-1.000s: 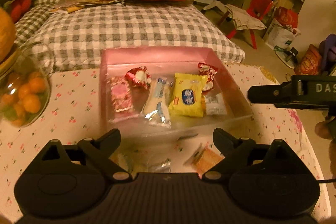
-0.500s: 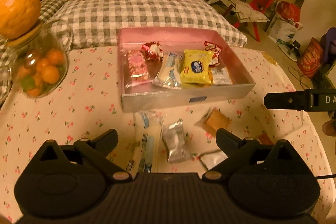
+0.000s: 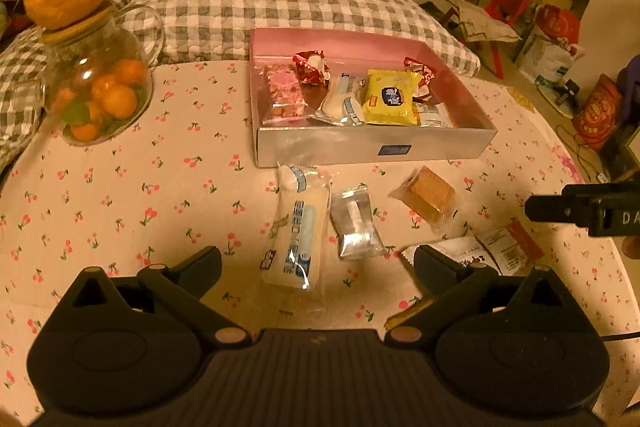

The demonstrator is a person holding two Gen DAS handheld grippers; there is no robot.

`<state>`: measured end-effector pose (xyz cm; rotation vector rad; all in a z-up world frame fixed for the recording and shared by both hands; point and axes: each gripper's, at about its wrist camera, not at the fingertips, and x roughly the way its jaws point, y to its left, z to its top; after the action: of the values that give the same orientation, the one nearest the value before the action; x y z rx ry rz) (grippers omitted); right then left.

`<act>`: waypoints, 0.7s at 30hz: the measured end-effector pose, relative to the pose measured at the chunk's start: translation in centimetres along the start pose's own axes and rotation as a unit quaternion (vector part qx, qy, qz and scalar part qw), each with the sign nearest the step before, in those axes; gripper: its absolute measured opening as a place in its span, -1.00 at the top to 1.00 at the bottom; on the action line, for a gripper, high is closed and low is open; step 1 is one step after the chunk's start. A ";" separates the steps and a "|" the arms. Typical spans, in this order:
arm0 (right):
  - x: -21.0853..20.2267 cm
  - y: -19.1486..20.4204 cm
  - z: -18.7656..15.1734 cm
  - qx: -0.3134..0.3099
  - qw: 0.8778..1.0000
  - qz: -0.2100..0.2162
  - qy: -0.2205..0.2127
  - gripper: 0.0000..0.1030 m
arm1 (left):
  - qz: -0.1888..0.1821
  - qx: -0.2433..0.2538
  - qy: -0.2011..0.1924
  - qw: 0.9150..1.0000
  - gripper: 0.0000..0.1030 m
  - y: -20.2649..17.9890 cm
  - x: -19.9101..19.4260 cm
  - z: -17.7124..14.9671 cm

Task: Organize snacks
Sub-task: 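Withdraw both tools from the box back toward the snack pile, then grasp another white-and-blue bread packet with the left tool while the right tool grasps a red-and-white packet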

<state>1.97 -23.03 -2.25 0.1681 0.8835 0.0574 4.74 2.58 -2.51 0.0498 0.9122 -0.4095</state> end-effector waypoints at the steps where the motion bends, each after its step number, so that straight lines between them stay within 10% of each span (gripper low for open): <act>1: 0.1 -0.1 -0.3 -0.004 1.000 0.001 0.002 -0.69 | -0.003 -0.005 -0.003 1.000 -0.99 0.1 0.1 -0.4; 21: 2.1 -1.3 -3.0 -0.205 0.976 0.020 0.073 -0.69 | -0.002 -0.025 -0.001 1.000 -0.88 1.4 3.5 -2.2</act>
<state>0.92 -23.70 -5.92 -0.2071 0.9950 0.2904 5.47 3.20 -6.79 0.0018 0.9197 -0.3912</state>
